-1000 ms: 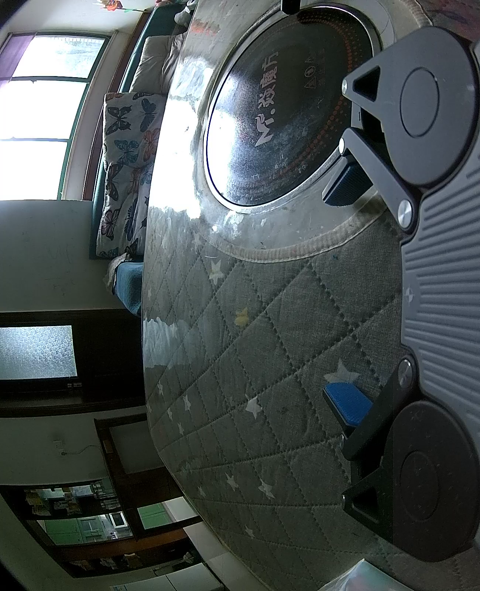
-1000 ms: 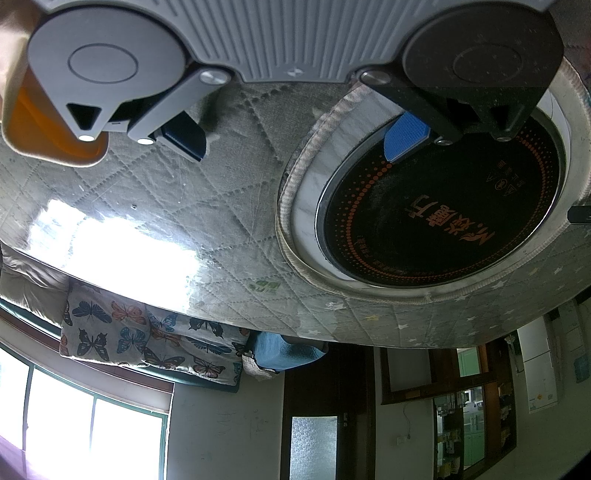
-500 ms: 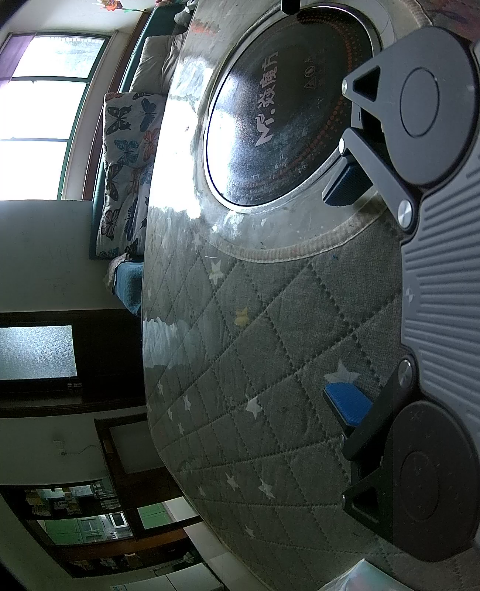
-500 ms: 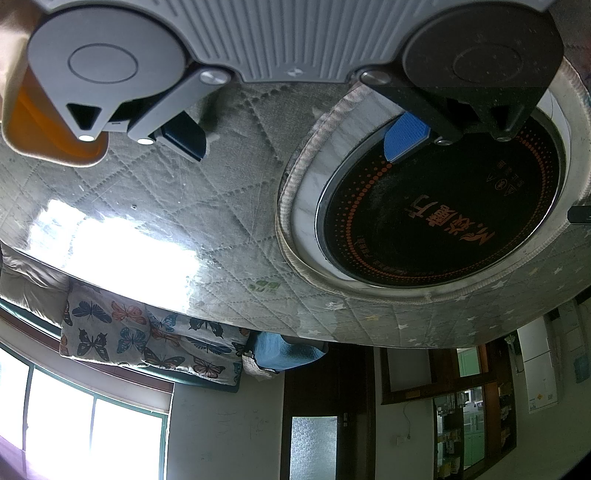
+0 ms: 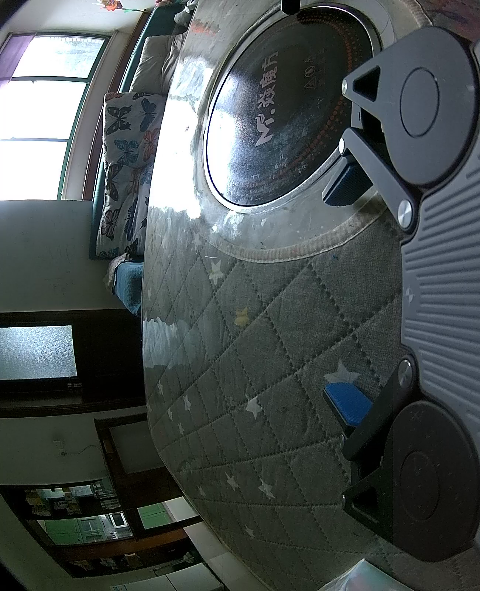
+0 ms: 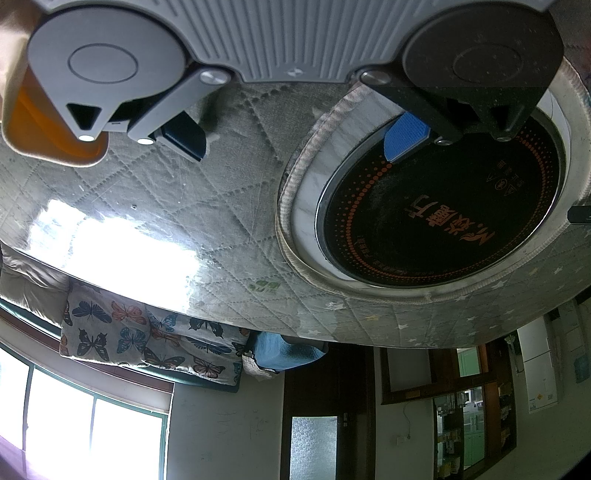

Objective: Fold clothes

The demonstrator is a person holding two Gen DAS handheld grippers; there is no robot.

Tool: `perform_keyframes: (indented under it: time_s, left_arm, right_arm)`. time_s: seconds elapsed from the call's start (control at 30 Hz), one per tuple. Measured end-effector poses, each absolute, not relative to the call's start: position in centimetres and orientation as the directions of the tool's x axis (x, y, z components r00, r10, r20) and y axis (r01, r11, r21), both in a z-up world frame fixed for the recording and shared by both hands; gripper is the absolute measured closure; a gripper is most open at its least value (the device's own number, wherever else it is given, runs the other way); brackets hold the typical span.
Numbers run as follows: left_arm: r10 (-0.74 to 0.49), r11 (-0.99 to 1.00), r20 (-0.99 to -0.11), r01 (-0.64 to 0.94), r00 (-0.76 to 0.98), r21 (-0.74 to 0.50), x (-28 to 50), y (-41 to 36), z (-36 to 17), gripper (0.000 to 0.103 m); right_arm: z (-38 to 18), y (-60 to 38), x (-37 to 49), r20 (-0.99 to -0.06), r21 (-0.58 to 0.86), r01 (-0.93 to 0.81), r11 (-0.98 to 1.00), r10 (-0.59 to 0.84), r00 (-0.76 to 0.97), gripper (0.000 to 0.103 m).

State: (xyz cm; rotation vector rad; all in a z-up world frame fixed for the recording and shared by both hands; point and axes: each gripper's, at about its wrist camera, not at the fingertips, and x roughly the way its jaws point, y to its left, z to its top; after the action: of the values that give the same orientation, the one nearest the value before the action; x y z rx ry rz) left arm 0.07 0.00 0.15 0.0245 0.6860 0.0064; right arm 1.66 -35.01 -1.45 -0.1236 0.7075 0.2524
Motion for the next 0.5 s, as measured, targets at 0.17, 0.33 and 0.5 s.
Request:
perform_keyframes:
  time_s: [0.17, 0.33, 0.5]
  left_arm:
    - [0.014, 1.0, -0.634, 0.002, 0.773, 0.025, 0.14, -0.03, 0.12, 0.0]
    - [0.016, 1.0, -0.634, 0.002, 0.773, 0.028, 0.11, -0.09, 0.21, 0.0]
    - [0.018, 1.0, -0.637, -0.003, 0.771, 0.024, 0.23, -0.07, 0.26, 0.0]
  right_arm:
    - [-1.46, -35.0, 1.67, -0.656, -0.027, -0.27, 0.962, 0.187, 0.731, 0.0]
    - [-1.49, -34.91, 1.7, -0.657, -0.029, -0.27, 0.962, 0.186, 0.731, 0.0]
    - [-1.43, -34.8, 1.73, -0.656, -0.037, -0.269, 0.962, 0.18, 0.733, 0.0]
